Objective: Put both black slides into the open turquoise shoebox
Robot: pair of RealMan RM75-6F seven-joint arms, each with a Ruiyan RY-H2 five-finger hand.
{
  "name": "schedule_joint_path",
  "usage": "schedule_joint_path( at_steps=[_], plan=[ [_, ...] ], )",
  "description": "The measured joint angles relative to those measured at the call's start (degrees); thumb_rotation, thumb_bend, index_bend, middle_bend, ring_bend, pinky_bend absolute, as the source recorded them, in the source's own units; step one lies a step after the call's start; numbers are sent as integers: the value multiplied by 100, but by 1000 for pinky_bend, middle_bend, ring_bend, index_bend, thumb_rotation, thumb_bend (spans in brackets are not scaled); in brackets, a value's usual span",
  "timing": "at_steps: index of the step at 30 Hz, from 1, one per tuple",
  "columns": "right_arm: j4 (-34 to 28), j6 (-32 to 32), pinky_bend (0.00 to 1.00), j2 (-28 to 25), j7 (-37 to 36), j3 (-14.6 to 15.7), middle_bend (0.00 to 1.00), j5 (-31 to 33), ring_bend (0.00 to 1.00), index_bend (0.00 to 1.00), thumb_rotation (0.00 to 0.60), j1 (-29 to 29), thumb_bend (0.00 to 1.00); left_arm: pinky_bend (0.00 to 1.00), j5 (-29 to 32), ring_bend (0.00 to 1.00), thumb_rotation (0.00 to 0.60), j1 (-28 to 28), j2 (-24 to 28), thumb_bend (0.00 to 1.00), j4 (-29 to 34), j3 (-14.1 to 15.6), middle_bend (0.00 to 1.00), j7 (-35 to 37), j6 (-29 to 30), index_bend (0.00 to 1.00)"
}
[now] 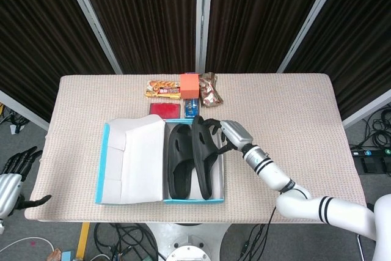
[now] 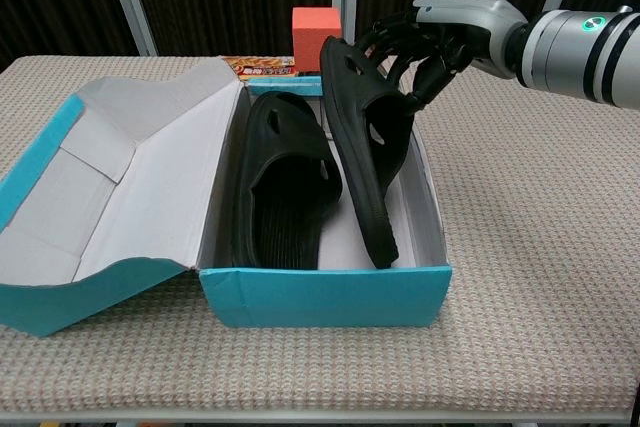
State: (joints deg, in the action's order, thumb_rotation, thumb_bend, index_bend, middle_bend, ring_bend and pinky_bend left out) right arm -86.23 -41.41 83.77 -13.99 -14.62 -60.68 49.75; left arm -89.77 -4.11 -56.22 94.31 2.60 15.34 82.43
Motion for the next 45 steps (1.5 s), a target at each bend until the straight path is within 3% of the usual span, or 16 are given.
schedule_joint_path(
  at_steps=[13,23,25,28,31,34,45],
  plan=[
    [159,-39,571,95,994,117,487,550,375,565,600,149,272,0,7,0,600,-9,-45,20,-54,4,17,22,-38,73],
    [111,320,569,155,1051,104,479,1049,368,564,600,270,214,0,18,0,600,8,-46,20,-90,11,17,82,-32,73],
    [85,404,545,121,1079,104,457,1217,353,525,600,312,126,0,14,0,600,10,-42,20,-92,12,17,96,-27,73],
    [1,564,457,-4,1112,103,376,1389,273,369,600,373,15,0,5,0,600,13,-39,20,-98,10,17,117,-14,73],
    [-106,729,371,-194,1092,88,255,1448,161,216,600,415,0,0,-2,0,600,9,-38,19,-97,8,16,119,-15,73],
    [-219,785,328,-350,1021,52,176,1415,91,130,600,419,0,0,-14,0,600,4,-44,20,-90,12,16,111,-21,73],
    [-526,962,301,-795,874,57,88,1244,31,43,600,386,0,0,-34,0,600,-12,-29,20,-8,17,17,23,-39,73]
  ],
)
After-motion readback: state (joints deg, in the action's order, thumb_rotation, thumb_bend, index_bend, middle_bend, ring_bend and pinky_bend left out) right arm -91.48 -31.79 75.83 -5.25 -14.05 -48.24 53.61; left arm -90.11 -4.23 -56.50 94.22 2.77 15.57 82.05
